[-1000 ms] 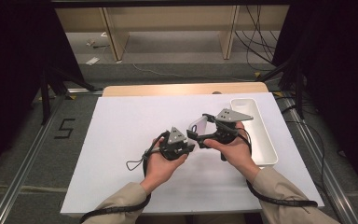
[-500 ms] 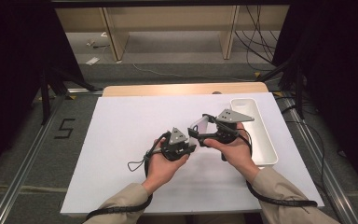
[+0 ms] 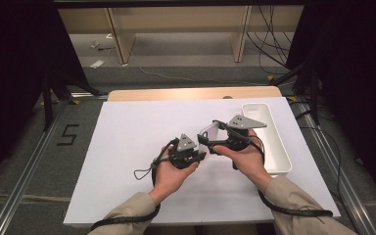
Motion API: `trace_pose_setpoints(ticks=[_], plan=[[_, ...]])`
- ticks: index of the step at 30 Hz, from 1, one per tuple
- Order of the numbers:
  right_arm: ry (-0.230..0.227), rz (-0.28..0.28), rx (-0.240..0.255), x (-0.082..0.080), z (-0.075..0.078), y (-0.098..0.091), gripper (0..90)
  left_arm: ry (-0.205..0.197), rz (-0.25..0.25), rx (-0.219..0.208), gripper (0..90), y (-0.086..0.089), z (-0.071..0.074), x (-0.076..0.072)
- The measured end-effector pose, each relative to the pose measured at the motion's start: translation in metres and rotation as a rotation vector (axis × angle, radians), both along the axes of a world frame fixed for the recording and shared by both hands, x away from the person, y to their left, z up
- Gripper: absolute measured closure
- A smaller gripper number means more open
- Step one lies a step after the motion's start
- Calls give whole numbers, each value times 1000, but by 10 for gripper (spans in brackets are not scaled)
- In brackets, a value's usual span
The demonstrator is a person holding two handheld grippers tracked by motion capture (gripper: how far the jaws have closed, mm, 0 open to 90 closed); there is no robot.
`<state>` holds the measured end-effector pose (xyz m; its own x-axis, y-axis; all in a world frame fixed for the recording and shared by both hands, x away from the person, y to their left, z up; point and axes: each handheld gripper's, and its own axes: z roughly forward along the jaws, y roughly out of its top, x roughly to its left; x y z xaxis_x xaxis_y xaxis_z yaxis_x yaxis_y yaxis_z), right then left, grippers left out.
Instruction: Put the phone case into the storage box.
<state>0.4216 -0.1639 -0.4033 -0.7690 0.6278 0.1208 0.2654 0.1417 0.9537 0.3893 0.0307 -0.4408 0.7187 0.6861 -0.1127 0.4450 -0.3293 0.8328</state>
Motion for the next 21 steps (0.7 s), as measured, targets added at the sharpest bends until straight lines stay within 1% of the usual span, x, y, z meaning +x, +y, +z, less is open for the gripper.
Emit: trace_pose_setpoints(ticks=[2, 6, 8, 10, 12, 13, 17, 19, 21], plan=[[5, 2, -4, 0, 0, 0, 183, 1, 2, 2, 805, 0, 0, 0], [-1, 7, -6, 0, 1, 0, 184, -3, 0, 5, 798, 0, 1, -1], [-4, 7, -4, -1, 3, 0, 184, -7, -15, 21, 760, 0, 2, 0], [-8, 6, -2, 0, 4, -2, 184, -5, -34, 30, 682, 0, 3, 0], [-13, 4, -1, 0, 6, -3, 184, -4, -56, 56, 563, 0, 4, -1], [-15, -1, -1, 0, 7, -4, 184, -14, -66, 73, 505, 0, 4, -1], [-18, -10, 2, 2, 9, -9, 184, -27, -77, 115, 248, 3, 7, -4], [-21, -17, 3, 3, 11, -12, 184, -35, -80, 138, 158, 8, 9, -4], [-21, -23, 5, 3, 12, -15, 184, -41, -84, 147, 109, 14, 10, -5]])
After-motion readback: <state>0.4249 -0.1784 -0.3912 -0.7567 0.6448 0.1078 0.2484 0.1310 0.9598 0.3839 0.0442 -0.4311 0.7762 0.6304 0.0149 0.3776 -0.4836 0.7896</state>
